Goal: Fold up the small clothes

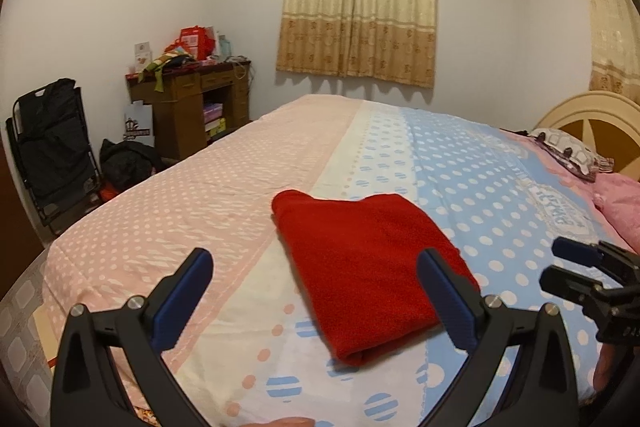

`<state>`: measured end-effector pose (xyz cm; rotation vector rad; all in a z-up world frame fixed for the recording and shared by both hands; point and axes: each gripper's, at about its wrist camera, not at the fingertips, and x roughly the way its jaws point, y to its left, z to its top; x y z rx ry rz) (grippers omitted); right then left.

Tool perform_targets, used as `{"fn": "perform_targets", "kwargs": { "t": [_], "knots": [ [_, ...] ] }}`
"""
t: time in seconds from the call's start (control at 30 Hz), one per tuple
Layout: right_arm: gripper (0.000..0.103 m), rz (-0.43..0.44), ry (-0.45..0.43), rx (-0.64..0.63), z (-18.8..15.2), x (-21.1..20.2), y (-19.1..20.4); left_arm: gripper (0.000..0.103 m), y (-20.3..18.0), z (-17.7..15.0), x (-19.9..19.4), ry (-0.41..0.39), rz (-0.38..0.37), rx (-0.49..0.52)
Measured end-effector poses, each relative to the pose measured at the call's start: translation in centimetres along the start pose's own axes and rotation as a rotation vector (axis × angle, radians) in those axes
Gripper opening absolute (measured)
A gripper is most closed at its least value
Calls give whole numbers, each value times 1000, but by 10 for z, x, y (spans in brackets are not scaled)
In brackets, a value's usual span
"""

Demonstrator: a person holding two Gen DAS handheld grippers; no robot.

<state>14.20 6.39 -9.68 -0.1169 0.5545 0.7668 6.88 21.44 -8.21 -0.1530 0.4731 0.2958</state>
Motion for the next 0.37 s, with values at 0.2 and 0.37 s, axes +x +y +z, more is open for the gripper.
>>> {"fn": "perform_targets", "kwargs": {
  "t": [0.2, 0.37],
  "knots": [
    [70, 7, 14, -6, -1, 3, 4, 103, 9, -1, 4, 4, 38, -7],
    [70, 17, 26, -18, -3, 6, 7, 103, 10, -3, 4, 0, 35, 2]
  ]
}}
